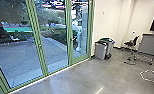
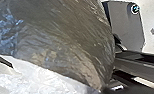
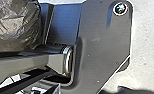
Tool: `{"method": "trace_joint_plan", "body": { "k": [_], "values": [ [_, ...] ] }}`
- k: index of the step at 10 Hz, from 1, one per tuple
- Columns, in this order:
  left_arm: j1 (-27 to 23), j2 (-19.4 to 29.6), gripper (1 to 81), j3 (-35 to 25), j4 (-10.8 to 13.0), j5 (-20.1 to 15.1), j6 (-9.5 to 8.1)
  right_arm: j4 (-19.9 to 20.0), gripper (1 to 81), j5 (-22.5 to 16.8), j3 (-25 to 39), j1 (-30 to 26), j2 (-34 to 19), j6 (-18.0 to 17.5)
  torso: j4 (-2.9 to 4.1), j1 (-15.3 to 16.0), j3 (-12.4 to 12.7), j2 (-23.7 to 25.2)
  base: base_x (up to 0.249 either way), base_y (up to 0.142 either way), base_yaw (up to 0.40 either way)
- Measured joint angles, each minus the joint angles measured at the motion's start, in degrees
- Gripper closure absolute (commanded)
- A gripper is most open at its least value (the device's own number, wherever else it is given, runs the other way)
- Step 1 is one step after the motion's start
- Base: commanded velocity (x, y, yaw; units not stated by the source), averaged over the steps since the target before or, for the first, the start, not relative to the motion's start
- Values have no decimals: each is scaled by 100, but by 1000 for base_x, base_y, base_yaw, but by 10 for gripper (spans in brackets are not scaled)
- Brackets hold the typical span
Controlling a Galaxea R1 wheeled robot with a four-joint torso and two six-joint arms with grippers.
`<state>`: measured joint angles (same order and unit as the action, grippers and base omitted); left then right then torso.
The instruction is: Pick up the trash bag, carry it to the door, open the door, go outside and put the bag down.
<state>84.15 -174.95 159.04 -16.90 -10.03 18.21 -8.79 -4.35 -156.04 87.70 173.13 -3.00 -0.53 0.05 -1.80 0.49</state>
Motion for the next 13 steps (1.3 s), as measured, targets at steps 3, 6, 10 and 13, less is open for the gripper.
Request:
{"method": "trace_joint_plan", "body": {
  "k": [3, 6, 10, 13],
  "values": [
    [-2, 5, 811, 0, 0, 0, -2, 0, 10, 0, 0, -2, 7, 0, 0, -2, 0, 0, 161, 0, 0],
    [0, 6, 811, 0, 0, -2, 0, 0, 10, -5, 0, -5, 13, 2, 0, -2, 0, 0, 161, 0, 0],
    [18, 6, 811, 0, 0, 122, -2, 0, 10, 22, -2, 44, 0, 0, 0, 2, 0, 0, 137, 0, 0],
    [71, -6, 811, -5, 65, 485, 0, 2, 10, 196, -5, 202, 9, 0, 0, 0, 2, 0, 98, 0, 0]
  ]
}}
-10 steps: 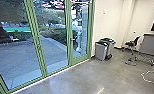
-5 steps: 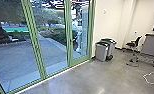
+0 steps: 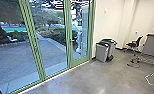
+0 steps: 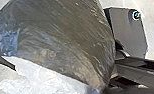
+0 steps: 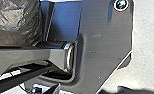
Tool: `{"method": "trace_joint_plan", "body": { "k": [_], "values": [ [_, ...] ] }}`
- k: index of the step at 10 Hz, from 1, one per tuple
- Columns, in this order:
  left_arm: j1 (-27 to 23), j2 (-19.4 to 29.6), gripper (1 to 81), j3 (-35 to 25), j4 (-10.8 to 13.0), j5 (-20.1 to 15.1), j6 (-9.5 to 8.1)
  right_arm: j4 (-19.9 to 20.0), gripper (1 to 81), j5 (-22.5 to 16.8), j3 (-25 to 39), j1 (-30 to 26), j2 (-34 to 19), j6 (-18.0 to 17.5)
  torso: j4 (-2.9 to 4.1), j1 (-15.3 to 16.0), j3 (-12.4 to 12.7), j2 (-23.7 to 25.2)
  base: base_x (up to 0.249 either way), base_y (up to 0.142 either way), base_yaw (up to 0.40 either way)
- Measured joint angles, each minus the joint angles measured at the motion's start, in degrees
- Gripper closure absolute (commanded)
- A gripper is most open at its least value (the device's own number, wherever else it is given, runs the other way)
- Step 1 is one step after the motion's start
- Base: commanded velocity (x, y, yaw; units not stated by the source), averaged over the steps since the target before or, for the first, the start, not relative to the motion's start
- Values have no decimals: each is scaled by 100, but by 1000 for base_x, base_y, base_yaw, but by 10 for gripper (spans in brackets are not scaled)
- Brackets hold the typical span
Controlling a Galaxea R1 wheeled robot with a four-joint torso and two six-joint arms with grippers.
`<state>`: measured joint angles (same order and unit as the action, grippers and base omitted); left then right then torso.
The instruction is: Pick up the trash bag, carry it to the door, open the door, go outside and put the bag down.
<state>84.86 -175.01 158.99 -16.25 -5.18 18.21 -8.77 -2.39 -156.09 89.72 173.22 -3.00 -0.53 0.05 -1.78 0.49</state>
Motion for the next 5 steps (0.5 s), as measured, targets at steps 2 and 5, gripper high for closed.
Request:
{"method": "trace_joint_plan", "body": {
  "k": [2, 5],
  "values": [
    [80, -10, 811, 0, 101, 48, -2, 0, 10, 79, 0, 77, 27, 0, 0, -5, 0, 0, 103, 0, 0],
    [61, -10, 811, -2, 162, 52, 0, 9, 10, 90, 0, 74, 40, 0, 0, -6, 0, 0, 122, 0, 0]
  ]
}}
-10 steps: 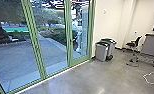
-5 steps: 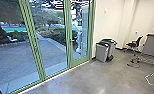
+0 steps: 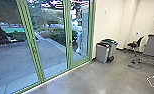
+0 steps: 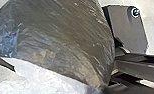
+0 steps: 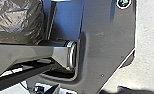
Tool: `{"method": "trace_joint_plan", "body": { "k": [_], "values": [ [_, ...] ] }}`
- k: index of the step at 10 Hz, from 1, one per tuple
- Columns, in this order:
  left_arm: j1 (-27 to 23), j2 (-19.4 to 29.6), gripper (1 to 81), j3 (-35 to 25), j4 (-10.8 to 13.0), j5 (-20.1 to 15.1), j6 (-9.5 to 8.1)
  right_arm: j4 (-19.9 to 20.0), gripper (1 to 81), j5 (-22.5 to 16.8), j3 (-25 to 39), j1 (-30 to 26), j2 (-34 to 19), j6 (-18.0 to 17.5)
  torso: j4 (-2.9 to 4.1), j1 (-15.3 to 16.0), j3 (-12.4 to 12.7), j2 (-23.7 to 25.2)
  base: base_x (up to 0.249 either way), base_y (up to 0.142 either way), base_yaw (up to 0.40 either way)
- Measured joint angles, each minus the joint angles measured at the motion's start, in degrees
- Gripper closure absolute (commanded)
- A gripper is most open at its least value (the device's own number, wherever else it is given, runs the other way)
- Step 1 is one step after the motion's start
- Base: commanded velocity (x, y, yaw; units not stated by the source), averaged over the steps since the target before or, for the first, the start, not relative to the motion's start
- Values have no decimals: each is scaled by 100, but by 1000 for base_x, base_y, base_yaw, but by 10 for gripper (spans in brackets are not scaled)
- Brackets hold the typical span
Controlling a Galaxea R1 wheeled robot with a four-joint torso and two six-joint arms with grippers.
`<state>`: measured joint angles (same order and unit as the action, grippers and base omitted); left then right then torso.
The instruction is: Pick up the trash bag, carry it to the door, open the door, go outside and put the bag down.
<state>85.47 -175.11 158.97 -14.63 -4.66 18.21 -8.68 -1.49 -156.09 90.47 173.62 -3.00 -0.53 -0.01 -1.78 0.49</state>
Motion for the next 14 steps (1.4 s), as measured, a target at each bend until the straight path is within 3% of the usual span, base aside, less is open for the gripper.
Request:
{"method": "trace_joint_plan", "body": {
  "k": [9, 14],
  "values": [
    [4, -28, 811, -20, 9, 15, -2, -2, 10, 4, 0, -15, 30, 0, 0, 0, 0, 2, 137, -66, 0],
    [4, -28, 811, -28, 9, 15, -2, -5, 10, 6, -2, -12, 15, 0, 0, -2, 0, 2, 159, 0, 0]
  ]
}}
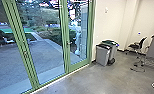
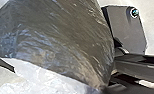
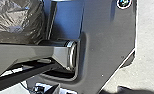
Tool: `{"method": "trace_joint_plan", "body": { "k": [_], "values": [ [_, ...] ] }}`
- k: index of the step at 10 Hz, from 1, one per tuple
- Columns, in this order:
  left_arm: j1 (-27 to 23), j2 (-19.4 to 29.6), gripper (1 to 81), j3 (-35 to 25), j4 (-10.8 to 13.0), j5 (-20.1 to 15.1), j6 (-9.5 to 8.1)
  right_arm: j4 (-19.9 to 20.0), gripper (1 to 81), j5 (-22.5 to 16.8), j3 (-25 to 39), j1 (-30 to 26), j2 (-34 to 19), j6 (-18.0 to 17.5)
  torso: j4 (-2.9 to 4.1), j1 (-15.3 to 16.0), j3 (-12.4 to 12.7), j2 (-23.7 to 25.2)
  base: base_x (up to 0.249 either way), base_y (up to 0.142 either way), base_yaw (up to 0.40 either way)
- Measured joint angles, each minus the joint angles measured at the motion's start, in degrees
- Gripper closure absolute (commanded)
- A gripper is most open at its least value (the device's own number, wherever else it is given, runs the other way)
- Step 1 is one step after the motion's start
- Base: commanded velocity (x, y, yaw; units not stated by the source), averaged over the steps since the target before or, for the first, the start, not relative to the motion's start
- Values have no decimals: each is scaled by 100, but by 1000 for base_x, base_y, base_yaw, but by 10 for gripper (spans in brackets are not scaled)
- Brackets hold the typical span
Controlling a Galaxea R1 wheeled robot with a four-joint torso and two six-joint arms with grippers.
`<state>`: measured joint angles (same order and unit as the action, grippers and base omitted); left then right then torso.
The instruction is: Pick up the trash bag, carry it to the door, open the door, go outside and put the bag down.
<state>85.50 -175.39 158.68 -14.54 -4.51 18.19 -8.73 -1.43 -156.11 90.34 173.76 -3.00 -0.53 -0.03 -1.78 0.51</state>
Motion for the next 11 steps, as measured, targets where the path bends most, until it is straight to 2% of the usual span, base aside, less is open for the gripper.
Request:
{"method": "trace_joint_plan", "body": {
  "k": [11],
  "values": [
    [-4, 46, 811, 13, -1, 0, 0, -78, 10, 9, 2, -2, 5, 2, 0, 0, 0, 0, 159, 0, 0]
  ]
}}
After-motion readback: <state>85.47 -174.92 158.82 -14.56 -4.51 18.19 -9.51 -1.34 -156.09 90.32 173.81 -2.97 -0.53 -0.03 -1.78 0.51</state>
